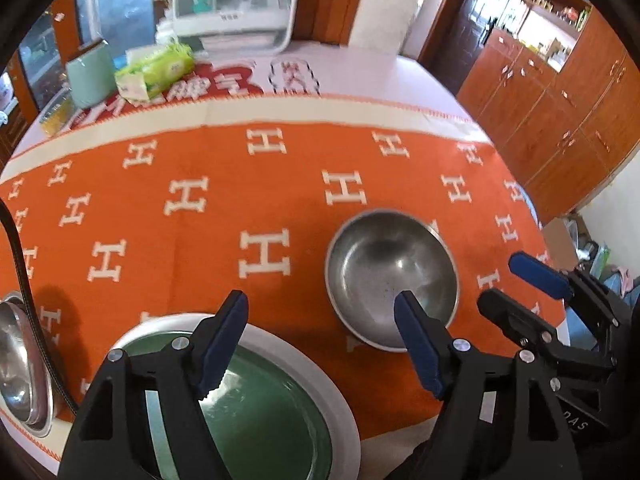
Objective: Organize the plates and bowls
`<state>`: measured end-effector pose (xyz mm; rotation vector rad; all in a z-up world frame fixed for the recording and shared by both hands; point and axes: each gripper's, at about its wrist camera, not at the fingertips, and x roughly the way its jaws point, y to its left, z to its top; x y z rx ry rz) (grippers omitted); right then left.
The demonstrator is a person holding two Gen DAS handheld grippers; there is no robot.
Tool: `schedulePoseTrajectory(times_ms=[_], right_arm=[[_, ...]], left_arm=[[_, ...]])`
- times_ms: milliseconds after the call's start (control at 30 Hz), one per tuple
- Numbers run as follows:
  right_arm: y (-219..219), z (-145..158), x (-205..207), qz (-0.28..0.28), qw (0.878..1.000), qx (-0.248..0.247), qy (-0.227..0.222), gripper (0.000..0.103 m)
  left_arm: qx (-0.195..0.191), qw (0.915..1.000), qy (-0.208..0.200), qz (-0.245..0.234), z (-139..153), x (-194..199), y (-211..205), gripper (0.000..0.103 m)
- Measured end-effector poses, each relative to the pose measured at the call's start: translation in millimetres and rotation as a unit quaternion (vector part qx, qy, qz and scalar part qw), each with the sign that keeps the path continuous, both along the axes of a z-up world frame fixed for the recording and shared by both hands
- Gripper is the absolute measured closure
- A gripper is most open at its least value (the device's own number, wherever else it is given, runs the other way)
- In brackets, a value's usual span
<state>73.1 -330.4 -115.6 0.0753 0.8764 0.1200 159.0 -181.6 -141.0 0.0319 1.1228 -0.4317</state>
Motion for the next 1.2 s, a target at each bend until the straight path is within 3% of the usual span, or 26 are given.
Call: schedulePoseTrajectory(times_ms=[133,567,633,833,1000,1200], right_arm=[[-2.5,-13.6,8.2,0.002,0.999,0.017,0.029,0.048],[-12.5,-43.2,22.5,0.0,0.995,0.059,0.086,0.049],[-13.1,-47.3,26.0,0.0,0.994,0.063,0.094,0.052],[-14.0,-56.5,31.7,0.004,0.991,0.075,0.111,0.07],[-14.5,-60.5,33.1,0.005,0.99,0.083,0.118,0.076],[-17.6,-61.4,33.3,-0.002,0.989,0.087,0.12,0.079]], left_arm=[[0.024,0.999,0.032,-0.018,-15.7,5.6,-12.2,0.029],[0.021,0.9954,0.087,-0.035,-43.4,24.3,-24.4,0.029],[0.022,0.9946,0.094,-0.036,-48.0,26.5,-24.9,0.03],[0.033,0.9926,0.109,-0.041,-57.9,31.3,-30.5,0.053],[0.026,0.9908,0.121,-0.053,-61.8,31.1,-35.1,0.075],[0.025,0.9916,0.11,-0.062,-58.0,29.2,-40.5,0.081]])
